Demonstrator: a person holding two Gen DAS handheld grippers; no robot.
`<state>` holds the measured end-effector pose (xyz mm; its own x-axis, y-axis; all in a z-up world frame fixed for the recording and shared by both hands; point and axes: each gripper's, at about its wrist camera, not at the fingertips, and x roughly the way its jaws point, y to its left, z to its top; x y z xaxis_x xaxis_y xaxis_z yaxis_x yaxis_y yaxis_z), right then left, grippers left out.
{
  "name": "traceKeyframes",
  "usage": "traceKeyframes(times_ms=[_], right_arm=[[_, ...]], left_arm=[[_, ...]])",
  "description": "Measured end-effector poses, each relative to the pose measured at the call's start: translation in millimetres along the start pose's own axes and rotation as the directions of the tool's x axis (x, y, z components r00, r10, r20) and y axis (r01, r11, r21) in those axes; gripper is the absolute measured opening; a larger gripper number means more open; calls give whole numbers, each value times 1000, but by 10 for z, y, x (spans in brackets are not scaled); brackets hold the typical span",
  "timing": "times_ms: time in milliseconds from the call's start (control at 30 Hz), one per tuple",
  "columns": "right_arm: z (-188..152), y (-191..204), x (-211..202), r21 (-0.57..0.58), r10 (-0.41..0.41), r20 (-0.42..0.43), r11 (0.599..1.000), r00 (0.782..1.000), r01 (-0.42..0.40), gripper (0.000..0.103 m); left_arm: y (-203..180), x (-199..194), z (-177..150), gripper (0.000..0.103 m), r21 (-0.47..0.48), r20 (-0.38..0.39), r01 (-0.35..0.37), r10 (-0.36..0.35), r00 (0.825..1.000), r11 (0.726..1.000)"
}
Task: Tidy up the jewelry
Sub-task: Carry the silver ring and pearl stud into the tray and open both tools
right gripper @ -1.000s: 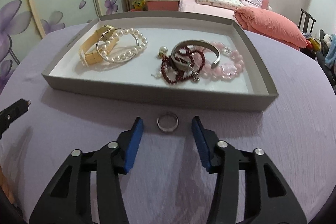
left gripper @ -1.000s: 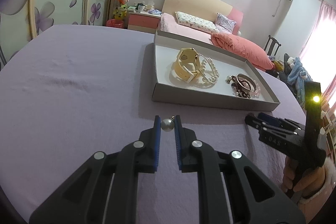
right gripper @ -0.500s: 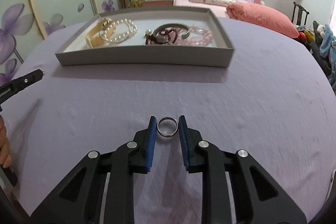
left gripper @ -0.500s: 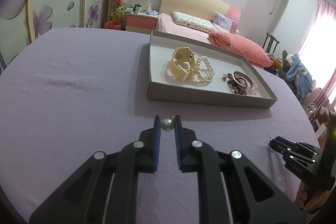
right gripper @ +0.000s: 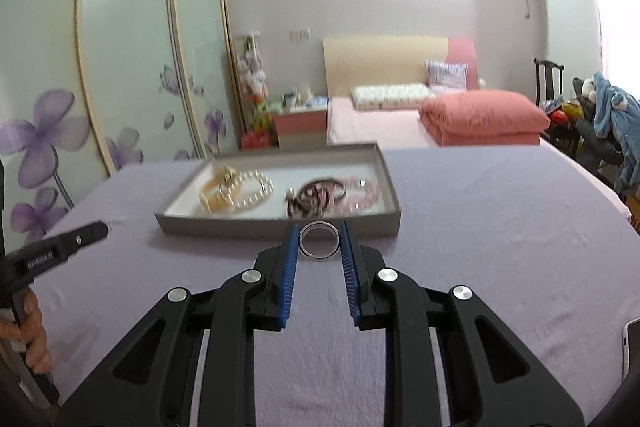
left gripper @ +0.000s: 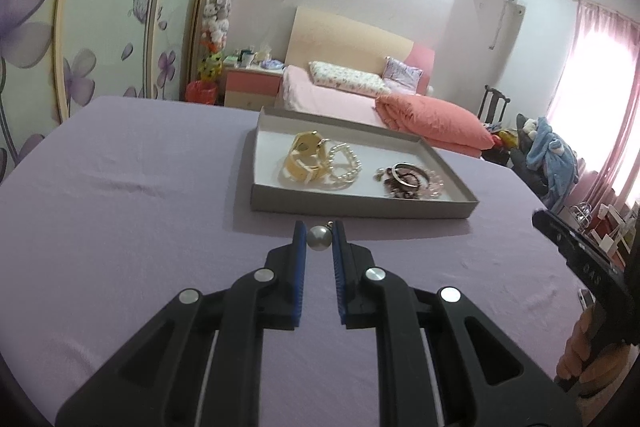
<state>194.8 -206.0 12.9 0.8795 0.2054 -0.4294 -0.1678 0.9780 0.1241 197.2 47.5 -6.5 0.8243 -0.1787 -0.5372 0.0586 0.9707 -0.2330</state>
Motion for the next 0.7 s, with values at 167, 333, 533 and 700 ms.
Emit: traceKeyframes(times_ms=[167, 333, 533, 700], right_arm=[[11, 8, -89, 12, 10, 40, 1000, 999, -10, 23], [-36, 16, -146, 13, 14, 54, 1000, 998, -15, 23], [-68, 7, -210, 16, 10, 65, 1000, 998, -11, 23], [-79, -4, -233, 18, 10, 65, 1000, 998, -11, 23]], left_arm=[[-73, -170, -15, 14, -3, 25, 21, -21, 999, 1000], [-152, -282, -42, 14, -3, 41, 34, -34, 999, 999], [-184, -356, -97, 14, -5, 38, 48, -48, 998, 999], [-189, -356, -123, 14, -2, 33, 48, -48, 998, 999]])
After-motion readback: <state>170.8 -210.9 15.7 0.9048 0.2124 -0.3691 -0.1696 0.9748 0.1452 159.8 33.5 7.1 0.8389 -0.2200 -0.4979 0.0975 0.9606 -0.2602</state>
